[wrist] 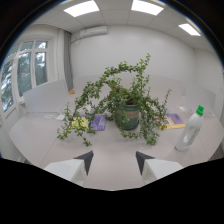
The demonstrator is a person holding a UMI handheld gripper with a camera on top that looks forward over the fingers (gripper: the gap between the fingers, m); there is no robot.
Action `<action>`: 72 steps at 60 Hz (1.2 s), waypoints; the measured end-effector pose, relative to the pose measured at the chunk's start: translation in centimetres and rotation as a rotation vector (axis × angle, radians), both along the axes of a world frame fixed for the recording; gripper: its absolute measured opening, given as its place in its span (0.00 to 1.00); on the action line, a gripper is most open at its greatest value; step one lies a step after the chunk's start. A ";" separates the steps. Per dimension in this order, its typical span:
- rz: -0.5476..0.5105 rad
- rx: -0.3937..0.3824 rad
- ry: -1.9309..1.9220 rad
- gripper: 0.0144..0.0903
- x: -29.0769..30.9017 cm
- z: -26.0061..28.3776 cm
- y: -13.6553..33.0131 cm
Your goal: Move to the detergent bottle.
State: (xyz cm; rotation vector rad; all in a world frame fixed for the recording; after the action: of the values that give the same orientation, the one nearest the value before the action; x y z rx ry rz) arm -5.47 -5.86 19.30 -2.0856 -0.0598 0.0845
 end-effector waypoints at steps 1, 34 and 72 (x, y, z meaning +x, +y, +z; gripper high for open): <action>-0.001 -0.001 0.001 0.92 0.0 0.0 0.0; -0.023 -0.050 -0.024 0.92 14.9 -5.1 -5.7; -0.001 -0.011 -0.044 0.92 34.6 -11.1 -1.3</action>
State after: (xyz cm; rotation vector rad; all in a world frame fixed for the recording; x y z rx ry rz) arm 29.11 -7.12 8.20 -2.0989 -0.0854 0.0380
